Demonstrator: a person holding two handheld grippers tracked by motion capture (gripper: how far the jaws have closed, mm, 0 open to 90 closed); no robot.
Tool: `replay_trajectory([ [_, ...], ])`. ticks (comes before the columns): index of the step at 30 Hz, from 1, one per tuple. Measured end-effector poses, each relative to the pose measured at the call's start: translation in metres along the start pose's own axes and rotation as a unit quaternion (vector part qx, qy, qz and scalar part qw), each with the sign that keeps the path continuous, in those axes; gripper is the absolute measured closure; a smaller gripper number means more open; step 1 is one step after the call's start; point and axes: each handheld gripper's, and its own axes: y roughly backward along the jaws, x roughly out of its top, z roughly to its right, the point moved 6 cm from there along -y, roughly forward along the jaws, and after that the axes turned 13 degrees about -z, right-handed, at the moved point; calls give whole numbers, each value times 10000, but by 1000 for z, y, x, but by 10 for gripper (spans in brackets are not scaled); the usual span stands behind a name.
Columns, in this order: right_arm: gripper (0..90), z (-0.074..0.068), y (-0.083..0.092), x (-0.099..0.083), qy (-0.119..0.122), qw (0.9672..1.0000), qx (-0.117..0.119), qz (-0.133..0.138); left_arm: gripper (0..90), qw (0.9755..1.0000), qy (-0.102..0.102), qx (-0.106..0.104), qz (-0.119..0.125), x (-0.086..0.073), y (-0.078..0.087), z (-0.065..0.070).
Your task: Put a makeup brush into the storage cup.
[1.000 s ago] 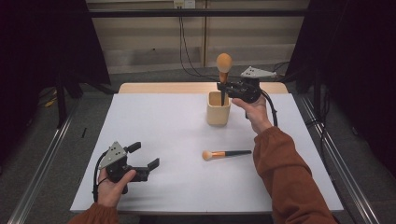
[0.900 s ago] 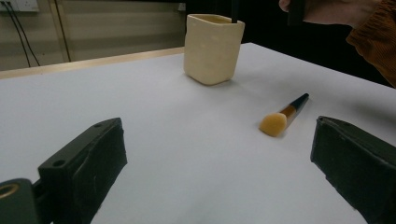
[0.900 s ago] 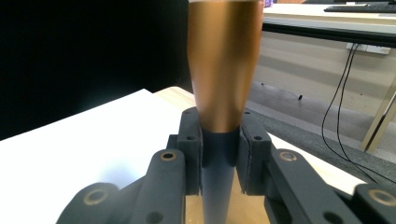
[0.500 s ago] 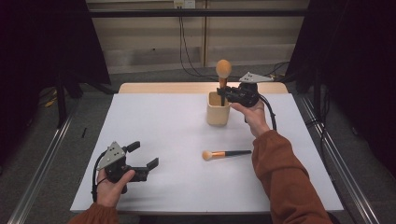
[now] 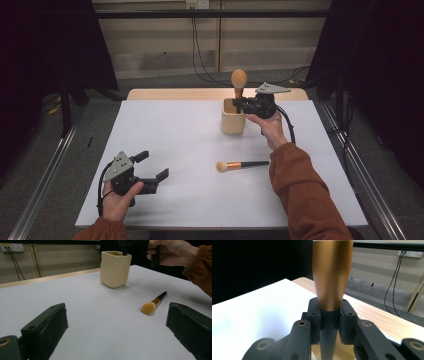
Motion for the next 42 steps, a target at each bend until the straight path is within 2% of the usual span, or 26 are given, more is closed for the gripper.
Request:
replay_trajectory([
  [13, 739, 6, -5, -10, -149, 9996, -13, -228, 36, 9999, -104, 39, -48, 0, 0, 0],
  [18, 654, 6, -7, -14, -148, 9993, -78, -331, 36, 9999, -143, 13, -54, 0, 1, 2],
  [25, 516, 5, -8, -16, -235, 9995, -111, -200, 36, 9998, -185, 37, -63, 1, 2, 1],
  [28, 430, 4, -7, -17, -259, 9994, -135, -170, 36, 9998, -205, 33, -73, 1, 2, 2],
  [32, 341, 3, -3, -17, -246, 9994, -217, -124, 35, 9998, -163, 32, -67, 1, 2, 1],
  [34, 325, 2, 0, -16, -252, 9995, -183, -58, 36, 9999, -116, 49, -63, 0, 3, 0],
  [35, 290, 2, 1, -16, -248, 9995, -170, -41, 36, 9999, -110, 41, -47, 0, 2, 0],
  [39, 226, -2, 9, -16, -228, 9996, -144, 11, 36, 9999, -83, 109, -56, -1, 4, -3],
  [42, 170, -5, 16, -16, -201, 9996, -210, 50, 35, 9997, -76, 231, -61, -3, 6, -6],
])
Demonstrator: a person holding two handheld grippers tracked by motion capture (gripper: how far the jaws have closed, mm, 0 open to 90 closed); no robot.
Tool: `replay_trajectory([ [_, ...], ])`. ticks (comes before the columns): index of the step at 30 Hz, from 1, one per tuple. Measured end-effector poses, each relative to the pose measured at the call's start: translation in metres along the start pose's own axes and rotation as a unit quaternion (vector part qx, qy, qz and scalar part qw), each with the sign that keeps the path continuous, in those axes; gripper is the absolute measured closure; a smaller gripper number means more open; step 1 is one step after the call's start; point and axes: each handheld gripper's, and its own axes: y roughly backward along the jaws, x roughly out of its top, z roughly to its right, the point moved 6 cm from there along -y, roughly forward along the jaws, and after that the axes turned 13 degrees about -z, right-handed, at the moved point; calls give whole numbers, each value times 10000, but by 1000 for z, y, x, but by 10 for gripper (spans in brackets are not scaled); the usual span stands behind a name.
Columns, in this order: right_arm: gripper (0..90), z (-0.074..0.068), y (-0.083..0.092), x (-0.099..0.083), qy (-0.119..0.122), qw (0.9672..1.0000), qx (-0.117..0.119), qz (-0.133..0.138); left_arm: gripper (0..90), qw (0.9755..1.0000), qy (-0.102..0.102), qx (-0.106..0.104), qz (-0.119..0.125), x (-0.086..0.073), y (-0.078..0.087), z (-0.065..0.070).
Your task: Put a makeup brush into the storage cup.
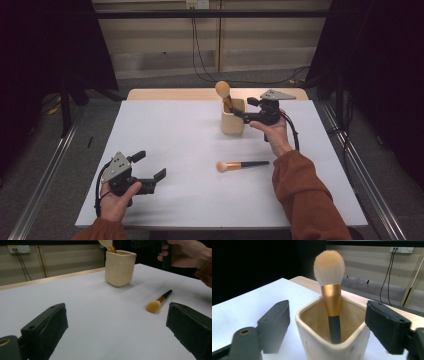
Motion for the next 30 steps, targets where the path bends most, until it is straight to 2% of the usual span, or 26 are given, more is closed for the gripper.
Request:
replay_trajectory([
  [2, 115, -1, 5, -2, -39, 10000, -68, 13, 36, 10000, 70, 6, -2, -1, 1, -1],
  [7, 19, -6, 17, -5, -122, 9998, 36, 163, 36, 9999, 128, 86, 17, -4, 7, -5],
  [9, 1, -8, 22, -7, -69, 9997, 92, 197, 36, 9998, 152, 124, 39, -5, 8, -6],
  [14, 3, -11, 33, -13, -175, 9997, 116, 128, 36, 9999, 79, 92, -24, -8, 9, -4],
  [16, 15, -12, 37, -16, -136, 9999, 3, 49, 36, 9999, 81, 91, -24, -9, 11, -4],
  [17, 14, -13, 40, -19, -111, 9999, -65, 59, 36, 9999, 69, 116, -4, -8, 11, -4],
  [22, 5, -15, 52, -28, -138, 9998, -120, 103, 36, 9999, 17, 109, 1, -7, 11, -2],
  [26, 10, -18, 62, -39, -84, 9996, -268, 101, 36, 9999, 39, 126, 17, -7, 12, -3],
  [30, 10, -21, 72, -45, -102, 9993, -302, 184, 36, 9999, 48, 146, 62, -6, 13, -3],
])
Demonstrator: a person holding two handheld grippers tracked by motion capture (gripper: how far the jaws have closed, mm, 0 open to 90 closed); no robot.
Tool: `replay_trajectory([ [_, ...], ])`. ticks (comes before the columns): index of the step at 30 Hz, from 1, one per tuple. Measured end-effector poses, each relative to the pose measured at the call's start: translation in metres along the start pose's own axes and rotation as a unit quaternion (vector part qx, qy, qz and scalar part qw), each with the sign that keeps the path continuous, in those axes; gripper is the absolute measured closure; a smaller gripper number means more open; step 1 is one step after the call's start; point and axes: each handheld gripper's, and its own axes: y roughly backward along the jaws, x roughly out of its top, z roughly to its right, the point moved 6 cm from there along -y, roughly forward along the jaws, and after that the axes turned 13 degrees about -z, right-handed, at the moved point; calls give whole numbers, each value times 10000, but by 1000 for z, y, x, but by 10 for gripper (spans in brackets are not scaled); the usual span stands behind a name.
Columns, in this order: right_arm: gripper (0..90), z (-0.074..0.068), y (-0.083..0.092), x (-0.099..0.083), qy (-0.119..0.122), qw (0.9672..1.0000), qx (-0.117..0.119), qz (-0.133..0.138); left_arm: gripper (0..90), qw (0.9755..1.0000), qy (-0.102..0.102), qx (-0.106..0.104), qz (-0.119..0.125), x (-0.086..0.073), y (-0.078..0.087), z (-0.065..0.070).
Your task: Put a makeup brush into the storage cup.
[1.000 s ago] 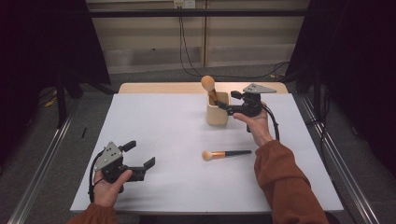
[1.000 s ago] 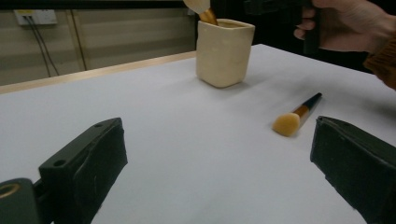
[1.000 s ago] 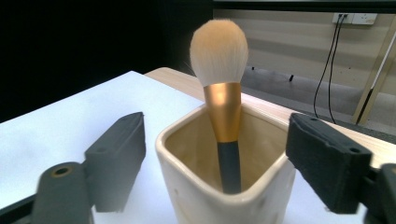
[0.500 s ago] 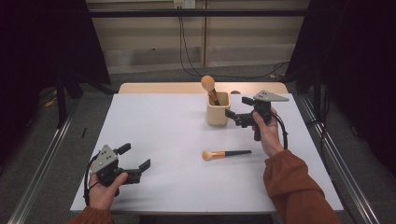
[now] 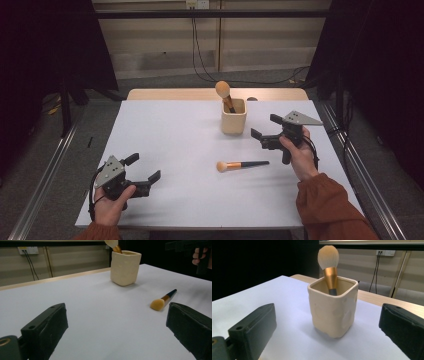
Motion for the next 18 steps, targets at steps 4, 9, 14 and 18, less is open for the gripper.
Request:
replay_trajectory([
  [4, 10, -3, 12, -9, 21, 10000, 18, -2, 38, 9999, 145, -2, 43, 0, 2, 1],
  [9, 17, -3, 21, -21, 31, 9999, -25, -93, 38, 9999, 102, 7, 61, -1, 3, 2],
  [14, 19, -8, 36, -27, 61, 10000, -9, 34, 37, 9998, 151, -8, 108, -1, 4, 2],
  [18, 21, -10, 45, -35, 69, 10000, -31, 10, 37, 9998, 160, 15, 104, -2, 5, 1],
])
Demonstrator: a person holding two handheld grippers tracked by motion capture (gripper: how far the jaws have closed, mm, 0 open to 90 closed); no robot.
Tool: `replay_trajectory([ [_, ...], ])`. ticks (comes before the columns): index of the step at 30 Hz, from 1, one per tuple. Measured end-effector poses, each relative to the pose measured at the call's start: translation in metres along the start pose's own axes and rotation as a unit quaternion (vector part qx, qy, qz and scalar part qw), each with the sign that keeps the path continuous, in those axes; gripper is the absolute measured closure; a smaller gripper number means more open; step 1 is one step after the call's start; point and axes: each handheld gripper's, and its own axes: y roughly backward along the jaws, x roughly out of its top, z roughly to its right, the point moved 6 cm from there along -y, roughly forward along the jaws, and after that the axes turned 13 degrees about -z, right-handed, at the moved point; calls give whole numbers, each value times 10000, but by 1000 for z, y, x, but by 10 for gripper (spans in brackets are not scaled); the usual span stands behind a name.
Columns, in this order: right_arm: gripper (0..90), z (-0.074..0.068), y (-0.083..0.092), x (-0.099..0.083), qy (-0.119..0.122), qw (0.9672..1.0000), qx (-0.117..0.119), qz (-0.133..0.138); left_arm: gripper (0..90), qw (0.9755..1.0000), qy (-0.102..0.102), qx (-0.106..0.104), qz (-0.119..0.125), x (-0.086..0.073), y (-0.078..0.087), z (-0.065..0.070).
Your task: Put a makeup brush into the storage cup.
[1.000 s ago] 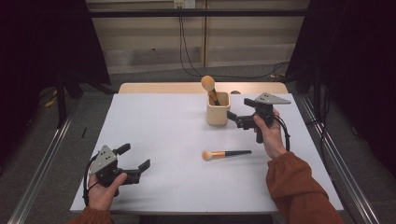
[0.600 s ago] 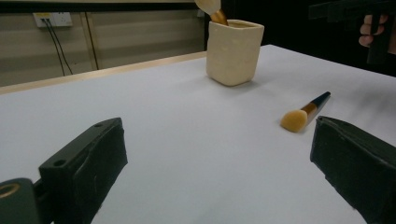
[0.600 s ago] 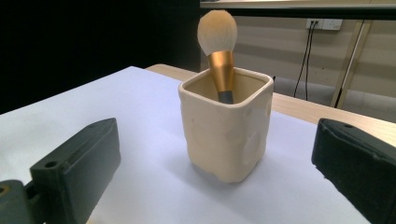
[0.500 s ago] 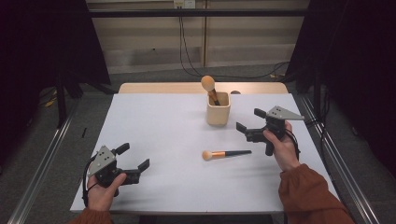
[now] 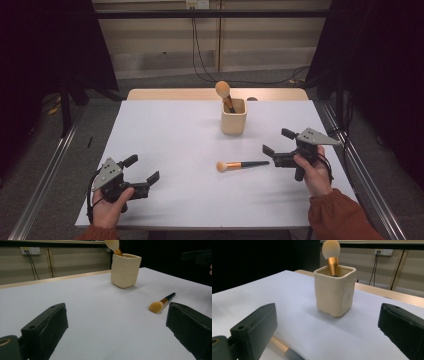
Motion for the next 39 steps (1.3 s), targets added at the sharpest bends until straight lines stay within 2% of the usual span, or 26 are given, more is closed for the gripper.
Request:
replay_trajectory([
  [4, 25, -1, 8, -9, 46, 10000, -1, -29, 37, 10000, 29, 33, -30, -1, -1, -2],
  [6, 25, 0, 13, -15, 79, 10000, -12, -44, 37, 9999, 127, -74, 32, 0, 0, 0],
  [12, 26, -3, 26, -27, 10, 10000, -76, 18, 37, 10000, 54, -64, 20, 1, 0, 2],
  [15, 22, -7, 32, -35, 37, 10000, -72, -38, 37, 9999, 137, -67, 2, -1, 0, 2],
  [20, 23, -1, 43, -50, -51, 9998, -168, -122, 33, 10000, 96, -24, -15, -3, 4, 4],
  [26, 18, 0, 55, -52, -118, 9997, -211, -12, 33, 9999, 102, -5, -1, -3, 6, 5],
  [39, 17, 0, 54, -55, -135, 9998, -156, -51, 33, 10000, -10, -31, -6, -1, 3, 4],
])
